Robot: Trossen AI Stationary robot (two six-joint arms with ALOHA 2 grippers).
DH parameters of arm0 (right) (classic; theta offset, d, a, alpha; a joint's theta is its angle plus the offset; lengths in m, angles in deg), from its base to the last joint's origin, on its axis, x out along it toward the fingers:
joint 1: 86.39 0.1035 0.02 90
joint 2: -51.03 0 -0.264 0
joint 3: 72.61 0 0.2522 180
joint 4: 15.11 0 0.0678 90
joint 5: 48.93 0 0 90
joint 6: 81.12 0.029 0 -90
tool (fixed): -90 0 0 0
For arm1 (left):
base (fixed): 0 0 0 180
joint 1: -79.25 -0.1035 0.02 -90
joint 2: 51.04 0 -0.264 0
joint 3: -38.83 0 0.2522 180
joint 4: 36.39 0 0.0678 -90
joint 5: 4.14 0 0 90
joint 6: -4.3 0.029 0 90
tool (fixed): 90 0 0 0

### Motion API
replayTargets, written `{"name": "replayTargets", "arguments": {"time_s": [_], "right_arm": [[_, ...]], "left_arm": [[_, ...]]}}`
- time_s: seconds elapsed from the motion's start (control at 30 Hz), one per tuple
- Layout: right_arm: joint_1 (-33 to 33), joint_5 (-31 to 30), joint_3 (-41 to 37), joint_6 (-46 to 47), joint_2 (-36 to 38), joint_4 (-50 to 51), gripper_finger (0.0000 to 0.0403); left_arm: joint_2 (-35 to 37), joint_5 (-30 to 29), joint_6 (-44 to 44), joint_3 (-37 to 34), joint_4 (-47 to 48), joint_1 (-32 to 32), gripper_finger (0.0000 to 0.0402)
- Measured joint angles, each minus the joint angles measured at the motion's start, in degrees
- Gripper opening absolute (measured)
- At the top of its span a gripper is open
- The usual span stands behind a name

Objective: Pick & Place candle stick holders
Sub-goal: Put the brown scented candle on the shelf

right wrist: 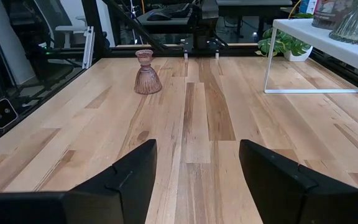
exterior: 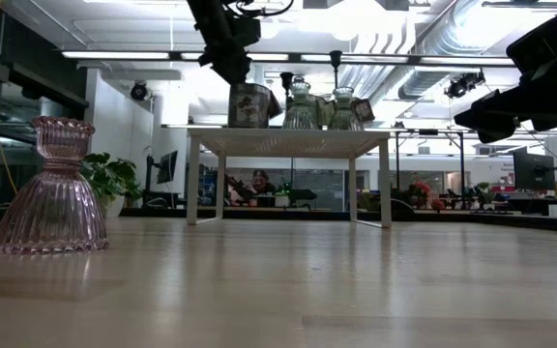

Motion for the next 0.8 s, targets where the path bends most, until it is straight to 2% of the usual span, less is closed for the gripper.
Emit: {"name": "replayTargets", "arguments": {"time_s": [0.27, 0.37, 0.5, 0.6, 0.7, 0.8], "right_arm": [[0.0, 0.0, 0.0, 0.0, 0.0, 0.0, 0.0221], [0.0, 0.0, 0.0, 0.0, 0.0, 0.0, 0.0221], [0.0, 0.0, 0.0, 0.0, 0.0, 0.0, 0.0221], [0.0, 0.0, 0.0, 0.0, 0.0, 0.0, 0.0221], [0.0, 0.0, 0.0, 0.0, 0.0, 0.0, 0.0221], [0.0, 0.0, 0.0, 0.0, 0.0, 0.0, 0.0221]], "left_arm": [[0.1, -0.6, 2.1, 0.0, -0.8, 0.1, 0.0120], [1.2, -3.8, 1.3, 0.0, -0.9, 1.5, 0.0147], [4.1, -11.3, 1.0, 0.0, -0.4, 4.7, 0.0155], [6.1, -14.0, -2.3, -1.7, 0.1, 6.9, 0.0156], [9.6, -16.0, -6.7, -6.8, -1.1, 9.0, 0.0156], [14.0, -18.9, -10.1, -14.9, -5.0, 11.5, 0.0156]]}}
